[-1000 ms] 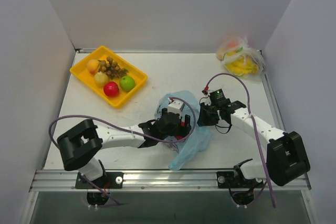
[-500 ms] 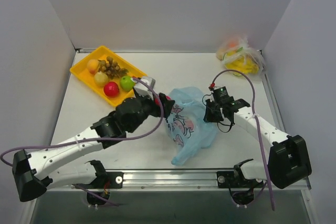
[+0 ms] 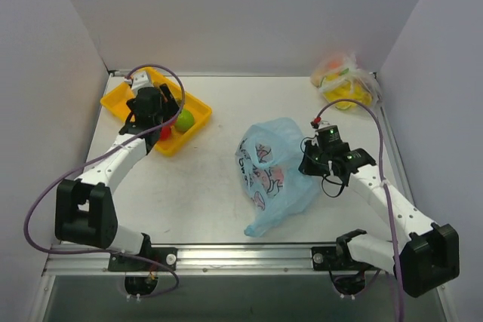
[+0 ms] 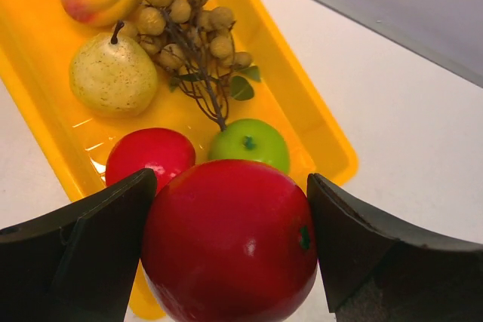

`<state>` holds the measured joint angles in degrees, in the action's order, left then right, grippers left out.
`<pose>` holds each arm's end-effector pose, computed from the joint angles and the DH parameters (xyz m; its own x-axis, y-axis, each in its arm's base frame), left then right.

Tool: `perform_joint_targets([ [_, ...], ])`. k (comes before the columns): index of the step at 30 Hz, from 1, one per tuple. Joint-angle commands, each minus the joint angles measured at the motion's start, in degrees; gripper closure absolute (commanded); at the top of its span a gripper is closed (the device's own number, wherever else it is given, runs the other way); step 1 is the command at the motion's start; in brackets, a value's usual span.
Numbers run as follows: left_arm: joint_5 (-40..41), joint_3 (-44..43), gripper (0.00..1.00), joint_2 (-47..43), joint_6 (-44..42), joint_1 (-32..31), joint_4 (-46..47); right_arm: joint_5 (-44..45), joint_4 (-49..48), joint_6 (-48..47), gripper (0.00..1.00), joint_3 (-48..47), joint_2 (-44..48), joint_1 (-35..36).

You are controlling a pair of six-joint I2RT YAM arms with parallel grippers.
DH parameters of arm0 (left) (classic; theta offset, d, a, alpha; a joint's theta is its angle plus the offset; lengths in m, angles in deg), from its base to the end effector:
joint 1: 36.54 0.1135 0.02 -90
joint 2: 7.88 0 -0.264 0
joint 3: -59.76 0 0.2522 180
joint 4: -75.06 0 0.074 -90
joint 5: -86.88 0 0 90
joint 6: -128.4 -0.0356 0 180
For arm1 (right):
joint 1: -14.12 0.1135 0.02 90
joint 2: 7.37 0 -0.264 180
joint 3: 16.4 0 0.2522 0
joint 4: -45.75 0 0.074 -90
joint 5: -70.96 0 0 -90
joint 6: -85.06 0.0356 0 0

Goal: Untie the knot of the plastic bag and take out the fruit

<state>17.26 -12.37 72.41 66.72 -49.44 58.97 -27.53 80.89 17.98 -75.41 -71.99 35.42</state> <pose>0.3176 -0.0600 0.2938 -0.3049 -0.3864 -0.8705 -0.2782 0.9103 -0.3066 0.2222 0.0923 0.2561 -0.7407 0.1246 -0.6602 -0.1900 0.9037 0.3838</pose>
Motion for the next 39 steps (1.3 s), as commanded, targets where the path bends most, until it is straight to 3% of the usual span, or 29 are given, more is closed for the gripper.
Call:
perform_joint_targets([
  [1,-2.7,-6.4,0.5,7.0,2.0,3.1,7.2,0.2,3.0,-0.5,1.0,-2.5,3.0,-0.4],
  [5,-4.5,-12.5,0.42,15.7,1.3,5.1,8.1,0.3,3.8,-1.1,1.0,-2.8,4.2,-0.4],
  [6,-5.2,-14.9,0.31,18.0,1.2,5.3,7.6,0.6,4.0,-1.2,1.0,-3.1,4.6,-0.4],
  [8,-4.9,-16.5,0.23,19.5,0.6,5.5,6.0,0.9,4.4,-1.5,1.0,-3.4,4.8,-0.5],
  [9,-4.5,-16.8,0.13,20.2,-0.1,5.5,6.0,1.3,4.5,-1.6,1.0,-3.5,4.9,-0.5],
  [12,-3.2,-15.8,0.03,20.0,-0.7,6.1,6.5,2.1,4.7,-2.2,1.0,-4.2,4.9,-0.5],
  [22,-4.8,-13.5,0.03,14.6,-3.2,7.0,3.8,5.0,6.4,-2.6,1.0,-7.2,5.4,-0.6],
  [31,-12.2,-14.9,0.03,-0.3,-4.1,6.9,-16.3,16.7,12.0,-2.3,0.99,-8.3,9.7,-4.1],
  [34,-15.6,-12.9,0.03,-8.3,-4.4,6.9,-21.8,19.7,14.1,-2.1,0.94,-7.8,11.5,-5.1],
  [37,-17.4,-10.7,0.03,-17.3,-4.7,6.9,-27.4,23.6,16.2,-0.9,0.84,-7.3,13.4,-5.7],
  [39,-16.7,-9.4,0.03,-24.6,-5.2,7.0,-31.0,25.1,17.3,0.0,0.7,-7.1,14.6,-6.0],
])
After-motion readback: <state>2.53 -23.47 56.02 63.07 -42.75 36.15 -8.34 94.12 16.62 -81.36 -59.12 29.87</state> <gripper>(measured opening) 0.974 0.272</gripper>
